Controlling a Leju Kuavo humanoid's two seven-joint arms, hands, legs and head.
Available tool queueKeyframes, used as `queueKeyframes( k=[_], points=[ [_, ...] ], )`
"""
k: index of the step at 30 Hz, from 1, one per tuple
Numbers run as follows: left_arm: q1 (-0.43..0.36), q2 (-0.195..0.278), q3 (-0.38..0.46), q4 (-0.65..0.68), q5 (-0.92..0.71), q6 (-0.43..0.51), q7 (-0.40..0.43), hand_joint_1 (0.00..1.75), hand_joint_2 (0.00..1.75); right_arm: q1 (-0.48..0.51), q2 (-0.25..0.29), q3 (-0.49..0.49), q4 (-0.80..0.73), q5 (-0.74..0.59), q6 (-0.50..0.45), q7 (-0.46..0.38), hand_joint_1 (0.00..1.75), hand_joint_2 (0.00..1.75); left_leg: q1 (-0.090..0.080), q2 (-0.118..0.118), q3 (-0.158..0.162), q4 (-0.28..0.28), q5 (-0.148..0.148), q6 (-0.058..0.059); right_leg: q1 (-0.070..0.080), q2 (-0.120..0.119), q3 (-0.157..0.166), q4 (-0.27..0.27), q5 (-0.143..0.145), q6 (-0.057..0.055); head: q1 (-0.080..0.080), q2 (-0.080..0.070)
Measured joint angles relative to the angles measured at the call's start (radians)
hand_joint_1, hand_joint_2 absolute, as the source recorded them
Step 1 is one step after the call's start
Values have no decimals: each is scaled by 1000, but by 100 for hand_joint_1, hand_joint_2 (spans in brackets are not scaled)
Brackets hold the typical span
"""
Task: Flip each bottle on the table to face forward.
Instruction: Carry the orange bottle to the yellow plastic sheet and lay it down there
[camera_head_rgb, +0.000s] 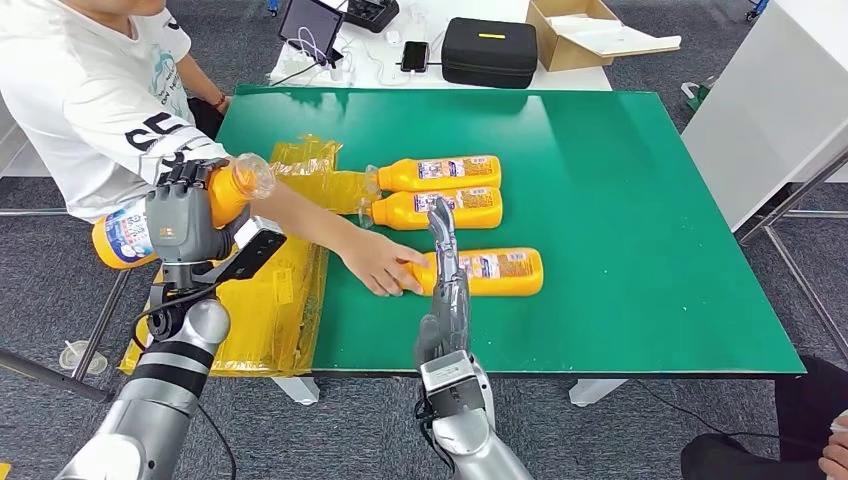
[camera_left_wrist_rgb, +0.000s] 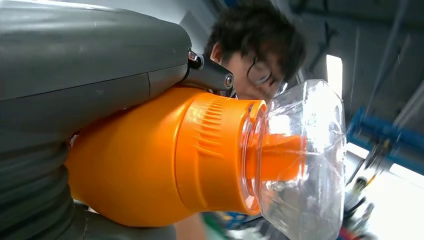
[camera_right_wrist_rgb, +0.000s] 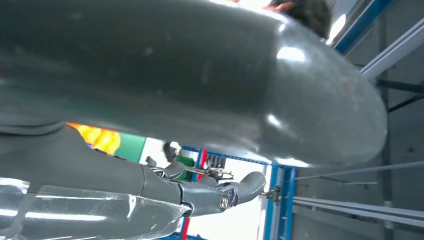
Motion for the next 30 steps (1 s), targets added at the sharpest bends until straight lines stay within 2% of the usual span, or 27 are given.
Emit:
queueKeyframes(
  k=[9, 14, 21, 30],
  points=[
    [-63, 57, -37, 161, -70, -30, 37, 175, 175, 0, -15, 24, -26, -5, 9, 0, 0, 0, 0, 1, 0, 0, 0, 0, 0, 1, -1, 0, 0, 0, 0, 0],
    [-83, 89, -51, 231, -85, -165, 39, 175, 175, 1, -19, 25, -27, -20, 46, 0, 0, 0, 0, 1, -1, 0, 0, 0, 0, 1, -1, 0, 0, 0, 0, 0],
    [-86, 144, -40, 306, -8, -340, -16, 175, 175, 10, -21, 22, -26, -27, 94, 0, 0, 0, 0, 2, -1, 0, 0, 0, 1, 2, -2, 0, 0, 0, 0, 0],
    [-72, 180, -31, 356, 22, -485, -62, 175, 175, 10, -20, 16, -10, -30, 130, 0, 0, 0, 0, 1, -2, 0, 0, 0, 0, 2, -3, 0, 0, 0, 0, 0]
  ],
)
